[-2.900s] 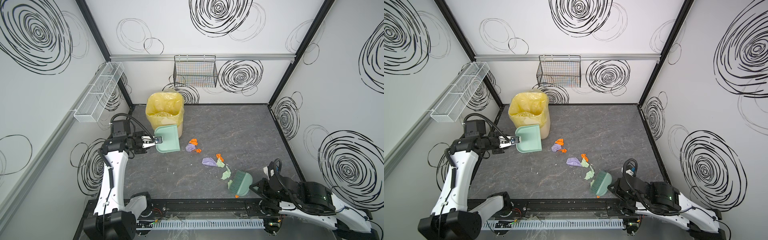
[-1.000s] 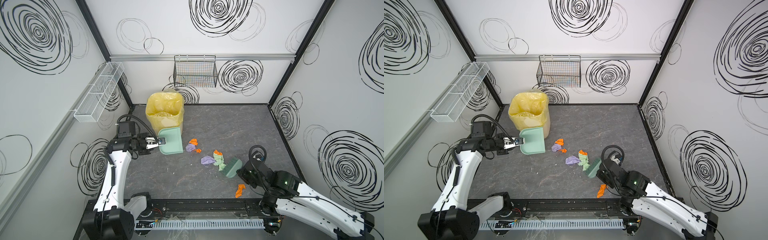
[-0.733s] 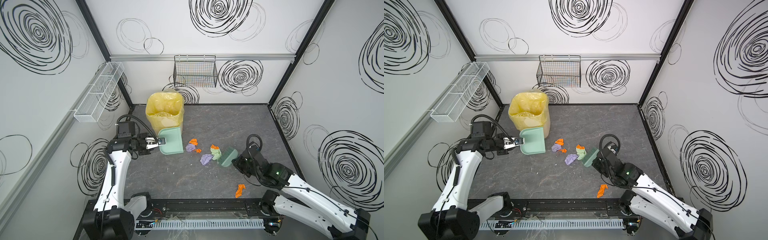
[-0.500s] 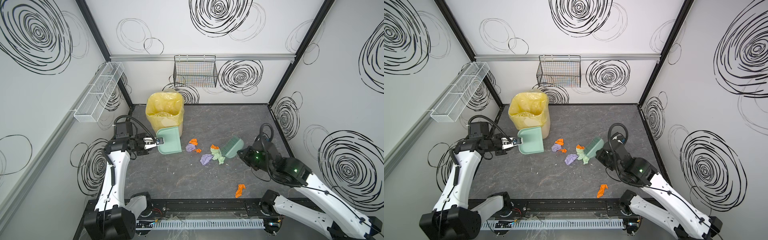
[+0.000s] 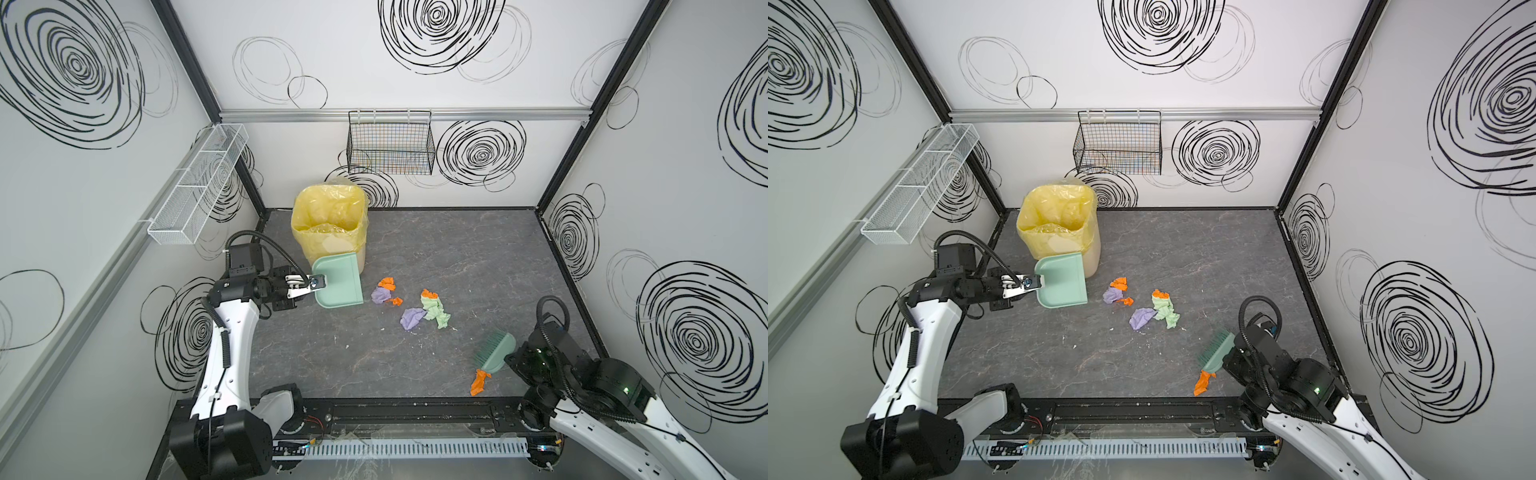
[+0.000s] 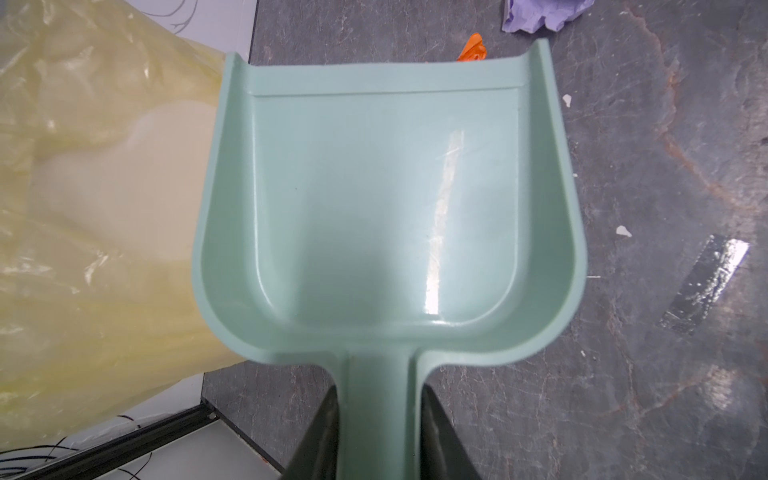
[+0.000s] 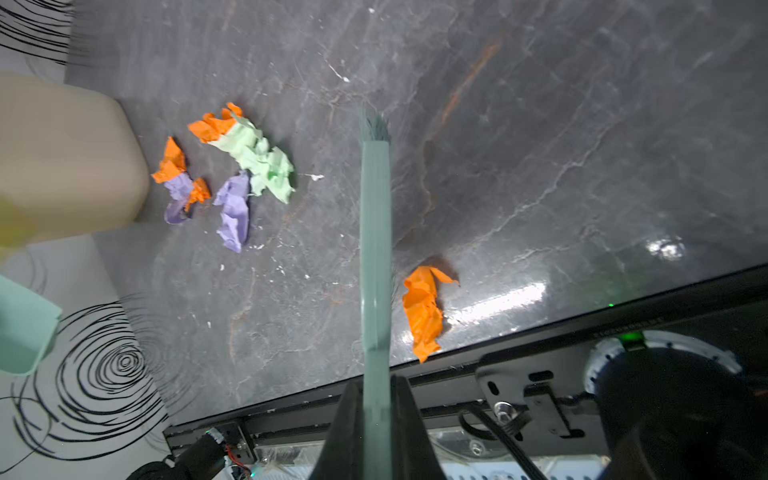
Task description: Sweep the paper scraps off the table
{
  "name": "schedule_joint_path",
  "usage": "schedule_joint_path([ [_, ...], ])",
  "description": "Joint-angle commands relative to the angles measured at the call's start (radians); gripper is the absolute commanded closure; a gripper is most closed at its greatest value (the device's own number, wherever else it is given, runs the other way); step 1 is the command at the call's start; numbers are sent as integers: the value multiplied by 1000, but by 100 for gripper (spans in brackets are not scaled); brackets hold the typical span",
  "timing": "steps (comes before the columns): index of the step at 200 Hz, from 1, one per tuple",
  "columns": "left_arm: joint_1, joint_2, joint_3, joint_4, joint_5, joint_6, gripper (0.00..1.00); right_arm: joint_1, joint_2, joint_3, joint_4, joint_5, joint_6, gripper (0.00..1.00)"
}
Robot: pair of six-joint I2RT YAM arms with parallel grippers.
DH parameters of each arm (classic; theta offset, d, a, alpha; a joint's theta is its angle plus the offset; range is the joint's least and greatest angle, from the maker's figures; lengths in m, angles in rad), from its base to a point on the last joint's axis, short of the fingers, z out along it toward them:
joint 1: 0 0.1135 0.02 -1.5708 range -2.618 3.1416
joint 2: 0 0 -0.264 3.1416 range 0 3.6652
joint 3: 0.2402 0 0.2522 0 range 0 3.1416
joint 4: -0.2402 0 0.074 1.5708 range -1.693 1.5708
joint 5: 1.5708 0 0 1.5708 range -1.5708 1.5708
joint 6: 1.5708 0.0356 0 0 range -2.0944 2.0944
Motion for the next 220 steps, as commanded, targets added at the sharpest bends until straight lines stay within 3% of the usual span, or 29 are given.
schedule_joint_path([
  [1,29,2,-1,-21,40,42,100,-2,-7,6,-16,-2,-11,100],
  [46,46,18,-10,-24,50,53,100,17,-77,65,-16,-13,23,100],
  [96,34,23,17,-36,55,42,100,143,-255,57,-16,-57,167,100],
  [135,33,5,19,-45,41,43,100,224,-236,-51,-17,-154,185,100],
  [183,34,0,6,-46,30,42,100,257,-233,-63,-18,-89,269,100],
  [220,34,6,12,-45,22,46,100,249,-219,-85,-18,-106,305,100],
])
